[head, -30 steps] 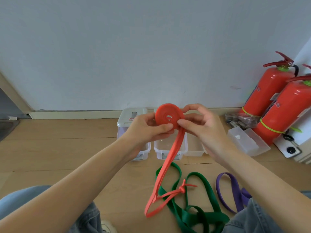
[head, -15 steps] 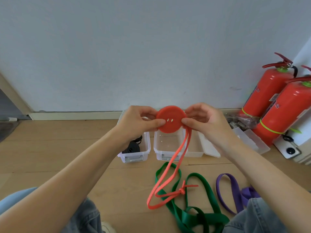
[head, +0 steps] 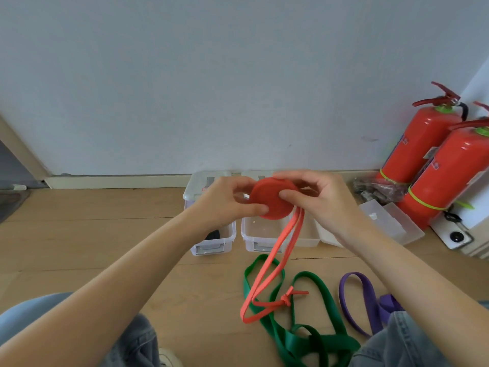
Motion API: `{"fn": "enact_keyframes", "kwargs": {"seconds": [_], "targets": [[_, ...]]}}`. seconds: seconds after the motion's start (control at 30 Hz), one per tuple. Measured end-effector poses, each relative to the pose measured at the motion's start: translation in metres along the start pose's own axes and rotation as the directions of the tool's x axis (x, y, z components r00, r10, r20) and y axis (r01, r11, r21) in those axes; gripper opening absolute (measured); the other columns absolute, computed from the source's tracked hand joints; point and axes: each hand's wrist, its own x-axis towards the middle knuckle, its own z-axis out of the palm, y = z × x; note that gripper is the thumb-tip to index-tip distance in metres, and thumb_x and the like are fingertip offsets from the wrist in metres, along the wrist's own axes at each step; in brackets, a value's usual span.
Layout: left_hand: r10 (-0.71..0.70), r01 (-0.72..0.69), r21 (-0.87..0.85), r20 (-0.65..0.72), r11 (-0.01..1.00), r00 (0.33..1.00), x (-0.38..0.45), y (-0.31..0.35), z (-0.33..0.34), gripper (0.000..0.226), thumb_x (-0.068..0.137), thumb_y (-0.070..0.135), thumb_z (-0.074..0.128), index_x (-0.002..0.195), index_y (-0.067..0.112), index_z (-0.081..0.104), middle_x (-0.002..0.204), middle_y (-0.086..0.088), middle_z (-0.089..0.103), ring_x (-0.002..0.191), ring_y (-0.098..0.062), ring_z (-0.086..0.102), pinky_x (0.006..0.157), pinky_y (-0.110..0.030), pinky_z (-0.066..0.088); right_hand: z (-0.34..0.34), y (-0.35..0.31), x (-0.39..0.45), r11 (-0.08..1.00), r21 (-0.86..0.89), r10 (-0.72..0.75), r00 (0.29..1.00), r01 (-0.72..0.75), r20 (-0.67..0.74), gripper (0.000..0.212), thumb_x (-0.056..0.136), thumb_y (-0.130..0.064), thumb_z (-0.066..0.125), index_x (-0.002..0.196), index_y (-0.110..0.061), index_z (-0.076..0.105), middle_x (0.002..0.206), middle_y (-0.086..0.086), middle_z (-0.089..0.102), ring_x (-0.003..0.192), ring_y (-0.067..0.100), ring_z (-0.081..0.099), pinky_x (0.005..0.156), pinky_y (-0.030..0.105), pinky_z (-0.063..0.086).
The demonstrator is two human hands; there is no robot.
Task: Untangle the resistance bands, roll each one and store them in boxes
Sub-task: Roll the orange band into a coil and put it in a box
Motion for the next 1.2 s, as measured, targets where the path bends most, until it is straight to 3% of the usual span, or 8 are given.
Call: {"fn": "enact_keyframes", "kwargs": {"seconds": [0.1, 0.2, 0.33, 0.57, 0.63, 0.8, 1.03, 1.2], "targets": [[-0.002, 0.002, -0.006, 0.005, 1.000, 1.000, -0.002, 0.000, 0.000, 0.017, 0.075, 0.012, 0.075, 0.090, 0.017, 0.070, 0.081, 0.001, 0.074, 0.075, -0.010, 0.070, 0.066, -0.013, 0.053, 0.004, -0.002, -0.002, 0.997, -0.057, -0.050, 0.998, 0.053, 0.045, 0.037, 0.079, -0.007, 0.071, 0.093, -0.041, 0.067, 0.096, -0.019, 0.069, 0.093, 0.004, 0.065, 0.085, 0.025, 0.053], [-0.029, 0.022, -0.207, -0.036, 0.978, 0.999, -0.003, 0.002, -0.004, 0.015, 0.073, 0.009, 0.075, 0.087, 0.013, 0.070, 0.080, -0.004, 0.075, 0.075, -0.014, 0.072, 0.063, -0.016, 0.054, -0.001, 0.001, 0.001, 0.999, 0.048, -0.012, 1.000, 0.012, 0.004, 0.034, 0.077, -0.007, 0.072, 0.096, -0.035, 0.067, 0.094, -0.009, 0.072, 0.090, 0.006, 0.067, 0.079, 0.020, 0.053], [-0.067, 0.001, -0.412, -0.147, 0.911, 0.987, -0.001, 0.005, -0.012, 0.018, 0.073, 0.010, 0.074, 0.090, 0.008, 0.069, 0.084, -0.006, 0.075, 0.079, -0.016, 0.072, 0.064, -0.018, 0.055, -0.005, 0.007, 0.003, 0.968, 0.224, 0.118, 0.993, -0.113, -0.010, 0.024, 0.070, -0.016, 0.076, 0.091, -0.019, 0.064, 0.085, 0.004, 0.074, 0.084, 0.019, 0.070, 0.084, 0.035, 0.054], [-0.124, 0.059, -0.618, -0.063, 0.784, 0.990, -0.001, -0.003, 0.006, 0.035, 0.073, 0.016, 0.070, 0.105, 0.004, 0.066, 0.098, -0.009, 0.073, 0.091, -0.018, 0.070, 0.074, -0.022, 0.056, 0.004, 0.011, -0.001, 0.959, 0.263, 0.126, 0.991, -0.108, -0.052, 0.024, 0.076, -0.009, 0.073, 0.089, -0.020, 0.056, 0.080, 0.005, 0.074, 0.075, 0.021, 0.070, 0.074, 0.032, 0.055], [-0.130, 0.107, -0.593, 0.005, 0.798, 0.992, -0.001, -0.005, 0.005, 0.031, 0.078, 0.008, 0.069, 0.108, 0.004, 0.064, 0.101, -0.010, 0.072, 0.093, -0.019, 0.069, 0.076, -0.022, 0.056, 0.001, 0.009, -0.001, 0.962, 0.253, 0.125, 0.990, -0.106, -0.061, 0.023, 0.077, -0.004, 0.071, 0.088, -0.020, 0.059, 0.080, 0.005, 0.074, 0.074, 0.020, 0.070, 0.074, 0.031, 0.055], [-0.096, 0.119, -0.176, 0.130, 0.977, 0.987, -0.002, -0.005, 0.000, 0.022, 0.079, 0.007, 0.071, 0.100, 0.014, 0.068, 0.091, -0.002, 0.074, 0.080, -0.006, 0.069, 0.070, -0.013, 0.053, 0.000, 0.003, -0.001, 1.000, 0.026, 0.012, 1.000, -0.012, 0.003, 0.034, 0.082, -0.002, 0.064, 0.089, -0.035, 0.069, 0.090, -0.015, 0.072, 0.091, 0.003, 0.064, 0.086, 0.022, 0.049], [-0.076, 0.096, -0.142, 0.140, 0.985, 0.987, -0.004, -0.003, -0.002, 0.015, 0.079, 0.008, 0.072, 0.090, 0.016, 0.069, 0.080, -0.004, 0.074, 0.073, -0.012, 0.070, 0.066, -0.018, 0.056, 0.000, 0.005, -0.002, 0.995, 0.078, 0.064, 0.998, -0.064, 0.001, 0.028, 0.080, -0.006, 0.069, 0.096, -0.028, 0.065, 0.095, 0.002, 0.071, 0.085, 0.010, 0.065, 0.083, 0.031, 0.052], [-0.058, 0.042, -0.310, -0.042, 0.950, 0.997, 0.001, 0.002, -0.013, 0.018, 0.078, 0.002, 0.070, 0.096, 0.007, 0.067, 0.081, -0.006, 0.074, 0.072, -0.012, 0.071, 0.063, -0.017, 0.055, -0.008, 0.007, 0.006, 0.973, 0.209, 0.116, 0.991, -0.101, -0.064, 0.024, 0.074, -0.007, 0.073, 0.092, -0.018, 0.061, 0.085, -0.004, 0.070, 0.076, 0.009, 0.067, 0.070, 0.020, 0.054]]}}
